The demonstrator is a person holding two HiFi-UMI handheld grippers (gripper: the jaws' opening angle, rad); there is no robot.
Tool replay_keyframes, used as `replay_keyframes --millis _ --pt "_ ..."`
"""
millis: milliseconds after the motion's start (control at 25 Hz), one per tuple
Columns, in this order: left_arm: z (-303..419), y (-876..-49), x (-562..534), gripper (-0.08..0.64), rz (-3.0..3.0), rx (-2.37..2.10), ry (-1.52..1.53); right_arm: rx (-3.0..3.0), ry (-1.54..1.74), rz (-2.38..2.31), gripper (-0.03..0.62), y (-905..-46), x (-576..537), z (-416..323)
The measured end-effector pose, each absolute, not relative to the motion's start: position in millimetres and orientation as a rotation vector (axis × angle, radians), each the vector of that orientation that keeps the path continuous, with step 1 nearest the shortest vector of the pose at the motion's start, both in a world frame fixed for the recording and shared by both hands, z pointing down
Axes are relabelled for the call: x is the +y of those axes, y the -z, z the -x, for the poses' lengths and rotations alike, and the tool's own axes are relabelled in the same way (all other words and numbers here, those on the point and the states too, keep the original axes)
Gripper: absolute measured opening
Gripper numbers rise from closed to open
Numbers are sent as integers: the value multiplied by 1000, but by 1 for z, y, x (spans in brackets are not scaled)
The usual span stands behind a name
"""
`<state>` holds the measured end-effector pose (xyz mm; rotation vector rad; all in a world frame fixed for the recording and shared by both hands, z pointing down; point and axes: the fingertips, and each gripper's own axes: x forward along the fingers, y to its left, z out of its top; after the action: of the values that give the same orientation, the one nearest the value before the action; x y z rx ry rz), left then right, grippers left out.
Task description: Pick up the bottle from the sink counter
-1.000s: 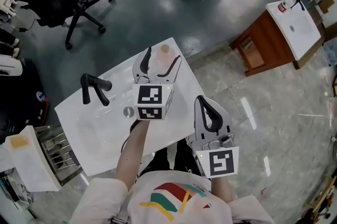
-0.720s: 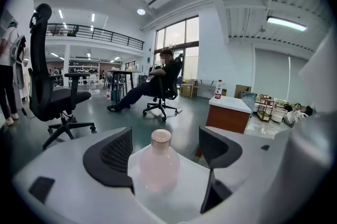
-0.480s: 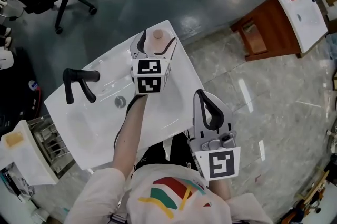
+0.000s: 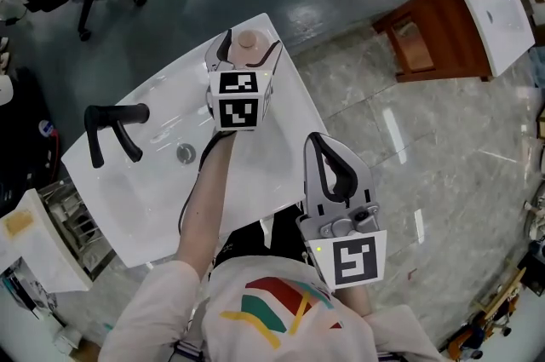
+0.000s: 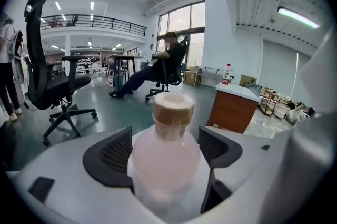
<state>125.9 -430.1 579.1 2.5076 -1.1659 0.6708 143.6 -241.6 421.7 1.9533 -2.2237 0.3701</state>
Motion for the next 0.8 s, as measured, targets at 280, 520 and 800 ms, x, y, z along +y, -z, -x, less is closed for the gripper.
replay_keyframes --millis 280,520,800 --pt "-125 -588 -431 376 -2491 -1176 -688 -2236 -406 -1944 12 -426 -244 -144" --pt "-126 -589 -432 376 -2504 -1193 -708 -2231 -412 -1942 12 -430 -244 -146" --pt "-125 -590 -433 376 -2509 -1209 -718 -2222 -426 -1934 12 -437 -244 -145"
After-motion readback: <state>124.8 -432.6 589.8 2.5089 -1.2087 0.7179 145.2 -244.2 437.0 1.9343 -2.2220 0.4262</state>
